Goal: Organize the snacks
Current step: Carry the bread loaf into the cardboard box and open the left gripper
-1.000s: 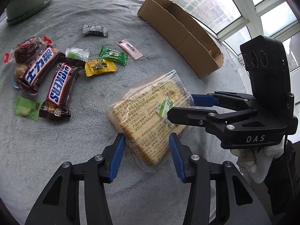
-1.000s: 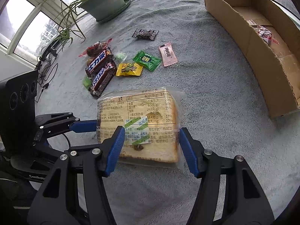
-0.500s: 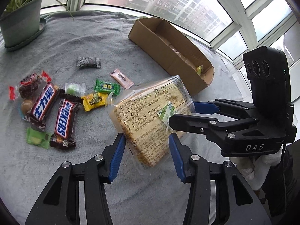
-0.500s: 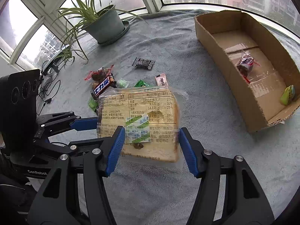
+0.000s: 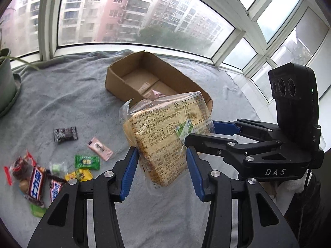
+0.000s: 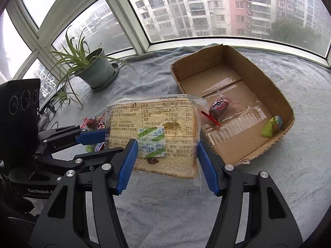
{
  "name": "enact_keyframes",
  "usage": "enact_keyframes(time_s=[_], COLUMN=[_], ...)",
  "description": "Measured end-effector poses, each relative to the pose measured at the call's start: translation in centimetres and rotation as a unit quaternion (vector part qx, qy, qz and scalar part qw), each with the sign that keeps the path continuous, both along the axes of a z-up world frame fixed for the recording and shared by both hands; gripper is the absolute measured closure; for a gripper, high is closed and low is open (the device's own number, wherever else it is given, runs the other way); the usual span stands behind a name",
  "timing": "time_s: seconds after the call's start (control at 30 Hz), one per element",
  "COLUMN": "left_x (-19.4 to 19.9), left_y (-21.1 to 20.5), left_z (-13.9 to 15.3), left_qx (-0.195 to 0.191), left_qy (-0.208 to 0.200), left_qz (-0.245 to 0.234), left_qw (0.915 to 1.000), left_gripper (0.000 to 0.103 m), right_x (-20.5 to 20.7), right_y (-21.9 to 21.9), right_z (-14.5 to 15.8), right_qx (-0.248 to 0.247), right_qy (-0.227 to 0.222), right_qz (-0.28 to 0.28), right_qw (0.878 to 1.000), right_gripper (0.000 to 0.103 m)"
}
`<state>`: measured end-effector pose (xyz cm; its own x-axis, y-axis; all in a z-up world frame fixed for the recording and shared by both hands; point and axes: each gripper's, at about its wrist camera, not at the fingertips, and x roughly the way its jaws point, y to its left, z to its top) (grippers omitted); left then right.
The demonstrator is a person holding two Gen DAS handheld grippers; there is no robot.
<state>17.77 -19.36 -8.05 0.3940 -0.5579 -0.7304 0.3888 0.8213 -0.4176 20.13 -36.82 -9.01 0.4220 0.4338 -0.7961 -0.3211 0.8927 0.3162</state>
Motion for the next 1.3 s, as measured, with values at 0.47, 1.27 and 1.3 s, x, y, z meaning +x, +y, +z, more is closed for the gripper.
enact_keyframes(time_s=[0.47,1.27,1.3], left_x=[4.7,9.3,9.3], left_y=[-5.6,-11.6,-11.6], left_z=[1.2,-1.7,-1.7], left_qx=[0.005,0.040,0.049], left_qy=[-0.025,-0.015,-0.018], left_qz=[-0.026,-0.059,-0.057], left_qw=[0.9993,0.9974,0.9970], left_gripper=[0.057,0.057,0.057], right_x=[3.6,7.5,7.5], right_y=[-5.9,-10.7,-10.7], right_z=[-0.1,-3.9,-4.0], right_qx=[0.012,-0.024,-0.026], right_qy=[-0.020,-0.005,-0.005], right_qz=[-0.068,-0.119,-0.120], right_qw=[0.997,0.993,0.992], right_gripper=[0.041,0.037,0.035])
